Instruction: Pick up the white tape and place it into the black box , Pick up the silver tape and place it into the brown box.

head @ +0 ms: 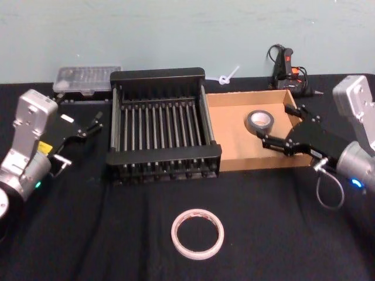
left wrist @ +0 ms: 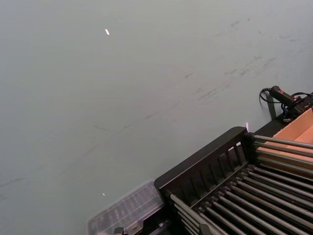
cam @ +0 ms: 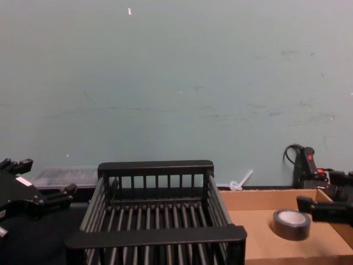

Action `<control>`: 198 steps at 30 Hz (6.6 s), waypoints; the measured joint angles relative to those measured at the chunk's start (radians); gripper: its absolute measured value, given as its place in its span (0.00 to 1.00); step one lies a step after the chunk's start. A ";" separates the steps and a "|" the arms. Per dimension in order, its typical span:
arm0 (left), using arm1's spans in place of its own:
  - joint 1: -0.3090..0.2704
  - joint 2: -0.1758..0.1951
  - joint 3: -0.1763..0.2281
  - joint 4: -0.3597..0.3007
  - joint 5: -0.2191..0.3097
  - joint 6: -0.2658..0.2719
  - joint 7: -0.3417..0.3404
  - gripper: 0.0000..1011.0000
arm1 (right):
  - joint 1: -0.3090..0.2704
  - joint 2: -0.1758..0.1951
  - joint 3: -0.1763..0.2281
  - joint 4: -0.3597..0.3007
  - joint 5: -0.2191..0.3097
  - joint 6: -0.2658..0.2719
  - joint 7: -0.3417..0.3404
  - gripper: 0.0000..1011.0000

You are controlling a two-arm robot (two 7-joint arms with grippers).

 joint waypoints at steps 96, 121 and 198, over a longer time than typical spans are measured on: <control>0.000 0.000 0.000 0.000 0.000 0.000 0.000 0.99 | 0.068 0.018 -0.353 0.109 0.012 -0.021 0.213 0.99; 0.000 0.000 0.000 0.000 0.000 0.000 0.000 0.99 | 0.100 0.029 -0.366 0.104 0.024 0.034 0.228 0.99; 0.000 0.000 0.000 0.000 0.000 0.000 0.000 0.99 | 0.104 0.032 -0.370 0.102 0.026 0.039 0.219 0.10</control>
